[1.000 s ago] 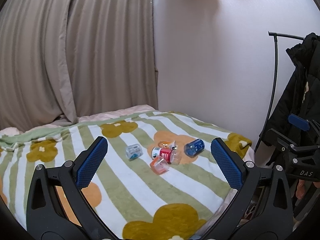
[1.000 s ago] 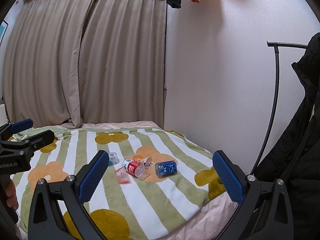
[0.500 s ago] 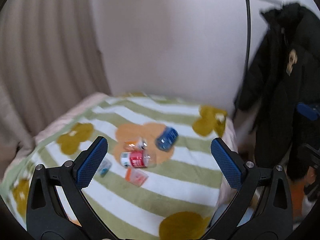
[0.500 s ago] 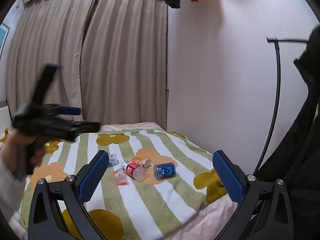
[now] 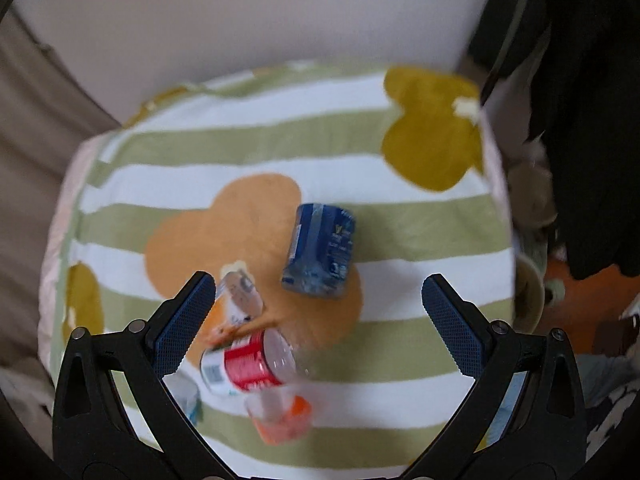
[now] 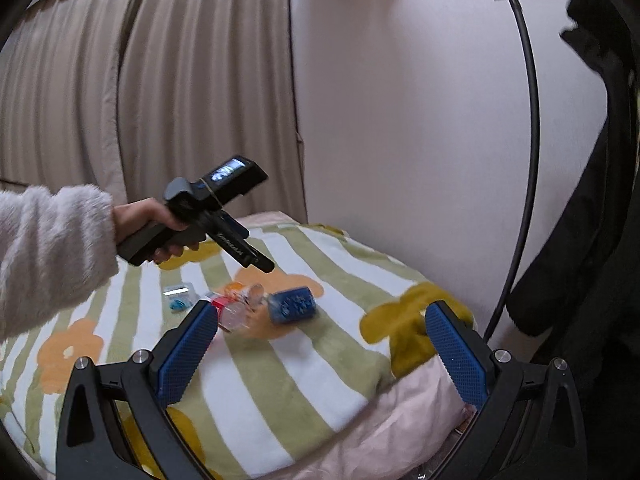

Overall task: Flip cup upside down
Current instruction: 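Move the left gripper down to the blue cup and close around it, then lift and turn the blue cup with the left gripper, then release it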

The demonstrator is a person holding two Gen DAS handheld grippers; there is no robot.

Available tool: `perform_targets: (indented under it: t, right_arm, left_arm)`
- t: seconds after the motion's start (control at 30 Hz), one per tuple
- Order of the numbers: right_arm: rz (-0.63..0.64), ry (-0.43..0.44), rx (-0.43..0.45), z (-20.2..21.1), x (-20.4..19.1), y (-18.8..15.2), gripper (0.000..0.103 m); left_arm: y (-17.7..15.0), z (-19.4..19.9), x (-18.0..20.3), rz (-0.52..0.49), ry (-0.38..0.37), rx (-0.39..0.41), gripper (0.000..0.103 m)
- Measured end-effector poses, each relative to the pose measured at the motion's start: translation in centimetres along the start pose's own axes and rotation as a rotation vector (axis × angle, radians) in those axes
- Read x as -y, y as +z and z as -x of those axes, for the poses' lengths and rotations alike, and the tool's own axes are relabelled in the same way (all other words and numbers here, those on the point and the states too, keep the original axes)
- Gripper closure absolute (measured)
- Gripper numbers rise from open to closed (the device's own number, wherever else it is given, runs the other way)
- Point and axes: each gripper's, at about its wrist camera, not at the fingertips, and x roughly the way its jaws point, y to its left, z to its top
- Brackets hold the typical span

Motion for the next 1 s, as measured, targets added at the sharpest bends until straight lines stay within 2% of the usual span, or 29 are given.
perform_targets:
  t: [0.07,0.13,0.37,0.47,0.6,0.67,1.0]
  right_arm:
    - [-0.012,-0.004,-0.015,-0.8,0.5,-0.6,0.000]
    - [-0.032,0.008,-0.040,-2.0,1.1,-1.4,0.000]
    - [-0.066,0.051,-0.070,-4.8,1.7,-3.2,0.000]
    - [-0.045,0.058,-0.084,-5.6,1.4,-3.7,0.000]
    - [-0.036,0.076,-0.095,-6.0,1.1,-4.1,0.000]
    - [-0.031,0.079,-0.097,-6.2,0.9,-4.2,0.000]
    - [-0.018,0.093,-0.093,-6.1,0.1,-3.8,0.000]
  left_arm:
    - [1.0,-3.2,-0.6,-0.015,-0.013,-0.055,0.000]
    - [1.4,-5.6,-0.7,-0.032,-0.040,-0.097,0.005]
    - [1.9,-11.0,-0.4,-0.090,-0.067,-0.195,0.021]
    - [1.8,-12.0,-0.1,-0.101,-0.085,-0.214,0.021]
    - [1.6,-13.2,-0.1,-0.098,-0.100,-0.238,0.038]
    - [1.4,-13.6,0.0,-0.104,-0.091,-0.251,0.042]
    - [1.4,-12.3,-0.5,-0.119,-0.111,-0.231,0.042]
